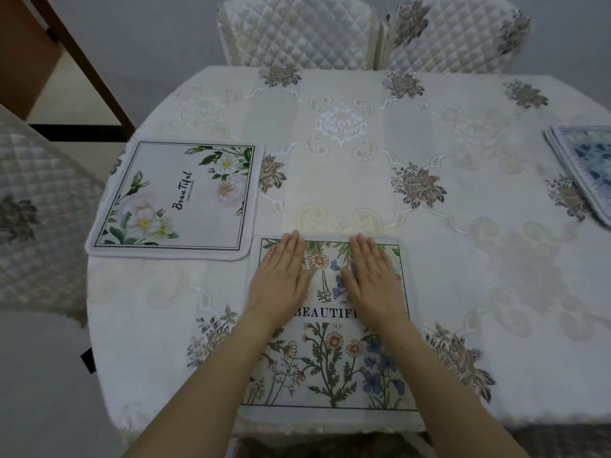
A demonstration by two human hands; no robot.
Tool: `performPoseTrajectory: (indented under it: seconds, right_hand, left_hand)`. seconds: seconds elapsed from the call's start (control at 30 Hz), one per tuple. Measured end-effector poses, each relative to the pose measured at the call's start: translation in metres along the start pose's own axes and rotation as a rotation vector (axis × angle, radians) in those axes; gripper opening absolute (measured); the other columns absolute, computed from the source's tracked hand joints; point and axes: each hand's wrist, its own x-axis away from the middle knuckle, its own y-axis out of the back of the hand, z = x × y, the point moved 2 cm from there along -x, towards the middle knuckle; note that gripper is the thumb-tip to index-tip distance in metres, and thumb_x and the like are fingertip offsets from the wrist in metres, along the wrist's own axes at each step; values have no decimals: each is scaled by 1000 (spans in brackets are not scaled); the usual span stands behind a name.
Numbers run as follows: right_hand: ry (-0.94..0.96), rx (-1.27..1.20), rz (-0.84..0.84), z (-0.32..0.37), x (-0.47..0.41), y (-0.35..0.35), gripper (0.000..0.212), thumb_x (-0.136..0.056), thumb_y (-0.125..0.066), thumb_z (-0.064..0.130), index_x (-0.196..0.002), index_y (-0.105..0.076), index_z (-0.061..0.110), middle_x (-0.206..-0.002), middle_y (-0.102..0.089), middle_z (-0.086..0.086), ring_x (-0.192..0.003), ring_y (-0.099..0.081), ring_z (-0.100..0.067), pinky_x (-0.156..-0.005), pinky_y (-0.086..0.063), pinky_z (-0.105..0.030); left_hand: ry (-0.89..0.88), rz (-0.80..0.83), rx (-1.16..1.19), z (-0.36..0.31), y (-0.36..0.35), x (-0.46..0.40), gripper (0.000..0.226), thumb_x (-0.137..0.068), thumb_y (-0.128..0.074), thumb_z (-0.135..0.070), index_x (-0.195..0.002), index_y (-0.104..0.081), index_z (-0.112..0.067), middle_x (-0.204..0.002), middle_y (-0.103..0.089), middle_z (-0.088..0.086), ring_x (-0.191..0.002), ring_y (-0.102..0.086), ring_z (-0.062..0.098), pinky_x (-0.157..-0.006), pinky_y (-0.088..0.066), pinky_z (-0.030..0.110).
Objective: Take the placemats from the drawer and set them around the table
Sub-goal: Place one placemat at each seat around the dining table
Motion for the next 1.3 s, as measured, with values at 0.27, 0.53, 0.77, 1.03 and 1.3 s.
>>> performPoseTrajectory:
  seconds: [0.27, 0.53, 0.77, 1.03, 1.3]
  right_hand:
    - [-63, 55, -14, -44, 17, 12, 68, -95, -3, 53, -153, 3, 17, -160, 4, 3, -146, 12, -8, -120, 4, -32]
    - [-74, -49, -42, 17, 49, 26, 65, -97, 1, 49, -152, 5, 15, -160, 8, -1, -146, 14, -12, -119, 9, -34]
    - [0, -150, -22, 74, 106, -23, 63, -99, 2, 50, -152, -7, 17, -159, -2, 3, -147, 5, -10, -119, 0, -36]
    - [36, 38, 35, 37, 120, -18, 61, -101, -5, 51, -152, 6, 19, -159, 11, 3, -145, 17, -8, -119, 7, -32]
    - [-28, 35, 26, -12, 141, -2, 65, -99, -10, 52, -153, 4, 18, -160, 7, 3, -146, 12, -9, -120, 3, -32]
  left_hand:
    - [36, -28, -26, 28, 2, 19, 62, -98, -6, -46, -151, 2, -14, -160, 1, 3, -147, 6, 13, -119, 5, 31]
    - [36, -7, 56, -39, 24, 66, 62, -98, 3, -47, -149, 15, -15, -157, 22, 2, -144, 23, 13, -119, 11, 33]
    - [-48, -3, -38, -63, -16, 107, 70, -96, -32, -37, -152, -2, -8, -160, -7, 9, -148, -3, 20, -116, -9, 41]
    - [-3, 64, -53, -24, -9, 129, 60, -102, -9, -45, -151, 6, -13, -159, 14, 2, -145, 16, 11, -118, 5, 33]
    - [13, 74, -48, -3, 0, 146, 61, -102, -8, -46, -152, 6, -14, -160, 10, 0, -146, 12, 10, -119, 3, 32]
